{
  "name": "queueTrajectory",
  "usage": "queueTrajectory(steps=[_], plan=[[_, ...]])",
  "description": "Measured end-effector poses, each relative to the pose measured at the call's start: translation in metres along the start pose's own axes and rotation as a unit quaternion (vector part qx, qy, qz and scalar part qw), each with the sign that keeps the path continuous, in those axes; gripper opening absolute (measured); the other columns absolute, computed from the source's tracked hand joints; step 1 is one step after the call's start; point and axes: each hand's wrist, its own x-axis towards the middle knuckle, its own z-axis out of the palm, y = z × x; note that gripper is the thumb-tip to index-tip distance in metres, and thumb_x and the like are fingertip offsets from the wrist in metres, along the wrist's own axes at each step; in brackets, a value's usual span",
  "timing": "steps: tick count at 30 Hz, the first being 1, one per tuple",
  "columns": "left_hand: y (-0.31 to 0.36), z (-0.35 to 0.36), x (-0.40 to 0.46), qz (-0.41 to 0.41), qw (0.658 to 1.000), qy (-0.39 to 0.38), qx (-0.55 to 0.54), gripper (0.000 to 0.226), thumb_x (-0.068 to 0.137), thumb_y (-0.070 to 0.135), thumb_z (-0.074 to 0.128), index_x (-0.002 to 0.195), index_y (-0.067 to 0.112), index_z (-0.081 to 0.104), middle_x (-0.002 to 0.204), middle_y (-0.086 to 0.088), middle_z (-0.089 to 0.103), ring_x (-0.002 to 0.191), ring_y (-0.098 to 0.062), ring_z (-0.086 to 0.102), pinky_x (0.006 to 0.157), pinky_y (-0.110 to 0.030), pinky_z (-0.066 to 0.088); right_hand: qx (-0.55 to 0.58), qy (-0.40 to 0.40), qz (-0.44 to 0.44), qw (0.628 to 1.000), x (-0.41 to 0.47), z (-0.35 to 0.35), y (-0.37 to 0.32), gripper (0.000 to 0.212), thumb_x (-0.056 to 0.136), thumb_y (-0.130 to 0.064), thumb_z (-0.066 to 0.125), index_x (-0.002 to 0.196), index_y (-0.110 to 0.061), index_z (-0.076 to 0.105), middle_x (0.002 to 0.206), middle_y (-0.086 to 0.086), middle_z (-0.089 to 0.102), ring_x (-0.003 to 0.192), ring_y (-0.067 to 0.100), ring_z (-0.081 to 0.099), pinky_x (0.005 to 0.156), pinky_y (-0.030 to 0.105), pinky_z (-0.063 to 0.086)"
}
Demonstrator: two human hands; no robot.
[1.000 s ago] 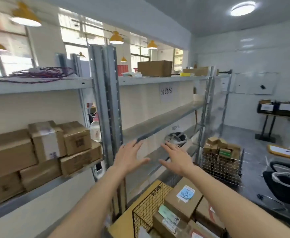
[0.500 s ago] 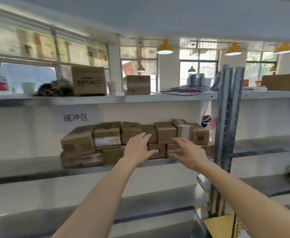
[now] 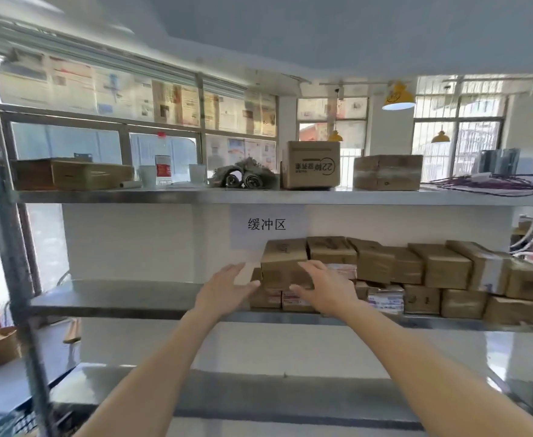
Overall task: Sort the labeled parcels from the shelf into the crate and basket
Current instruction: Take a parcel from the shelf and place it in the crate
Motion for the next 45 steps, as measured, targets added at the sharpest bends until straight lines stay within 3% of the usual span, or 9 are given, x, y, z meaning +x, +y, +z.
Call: queueTrajectory(steps=[8,17,24,29,31,33,37,45], plan=[[-0.079,-0.026,0.043,-0.004,0.998,-0.012,-0.056,0.075,0.093,0.063,0.056,0.156,0.027,0.036,0.162,0.003,0.035,0.149,-0.019,0.032,0.12,-0.037,0.025,0.017,0.003,0.086,0.996,0.047,0.02,-0.034,0.068,0.097,-0.061,0.05,0.154,-0.027,0.035,0.16,-0.004,0.032,0.141,0.025,0.04,0.103,0.049,0.047],[-0.069,0.034,0.118,0.026,0.992,-0.069,-0.107,0.076,0.095,0.065,0.051,0.158,0.026,0.033,0.163,0.003,0.033,0.149,-0.017,0.03,0.119,-0.034,0.023,0.032,-0.003,0.13,0.991,0.113,0.058,0.001,0.069,0.097,-0.063,0.048,0.154,-0.028,0.034,0.162,-0.001,0.03,0.142,0.024,0.041,0.105,0.046,0.047],[-0.053,0.083,0.177,0.012,0.977,-0.108,-0.183,0.079,0.094,0.068,0.05,0.157,0.023,0.033,0.162,0.004,0.034,0.149,-0.019,0.033,0.119,-0.036,0.027,0.108,0.025,0.147,0.983,0.16,0.088,0.02,0.065,0.1,-0.058,0.047,0.154,-0.025,0.036,0.16,0.004,0.037,0.145,0.025,0.038,0.113,0.043,0.038],[-0.049,0.11,0.199,-0.034,0.955,-0.109,-0.274,0.085,0.095,0.065,0.052,0.16,0.017,0.026,0.164,0.001,0.031,0.149,-0.021,0.032,0.12,-0.033,0.025,0.166,0.02,0.173,0.971,0.177,0.103,0.024,0.062,0.102,-0.057,0.042,0.155,-0.025,0.034,0.151,0.007,0.05,0.136,0.028,0.048,0.107,0.042,0.044],[-0.05,0.113,0.205,-0.061,0.943,-0.116,-0.305,0.078,0.096,0.06,0.054,0.157,0.015,0.034,0.159,-0.002,0.04,0.144,-0.023,0.04,0.116,-0.032,0.031,0.197,0.023,0.18,0.964,0.18,0.108,0.022,0.06,0.103,-0.053,0.044,0.156,-0.026,0.033,0.152,0.007,0.049,0.136,0.028,0.048,0.108,0.041,0.044],[-0.052,0.114,0.209,-0.073,0.925,-0.128,-0.35,0.078,0.087,0.066,0.063,0.148,0.019,0.049,0.148,-0.002,0.055,0.131,-0.021,0.054,0.112,-0.033,0.041,0.221,0.028,0.184,0.957,0.182,0.11,0.022,0.059,0.103,-0.05,0.046,0.156,-0.027,0.034,0.153,0.006,0.047,0.137,0.027,0.047,0.109,0.041,0.043],[-0.067,0.125,0.214,-0.085,0.897,-0.118,-0.418,0.105,0.058,0.083,0.073,0.146,0.029,0.052,0.143,0.005,0.059,0.128,-0.018,0.057,0.112,-0.043,0.045,0.253,0.053,0.197,0.946,0.179,0.111,0.022,0.058,0.102,-0.046,0.052,0.154,-0.027,0.037,0.155,0.003,0.045,0.139,0.025,0.044,0.112,0.039,0.04],[-0.069,0.093,0.194,-0.084,0.831,-0.158,-0.527,0.067,0.087,0.062,0.067,0.148,0.046,0.043,0.142,0.007,0.057,0.124,-0.018,0.057,0.105,-0.048,0.05,0.272,0.104,0.173,0.941,0.152,0.107,-0.004,0.053,0.101,-0.04,0.054,0.151,-0.033,0.04,0.149,-0.005,0.05,0.134,0.014,0.047,0.108,0.035,0.043]])
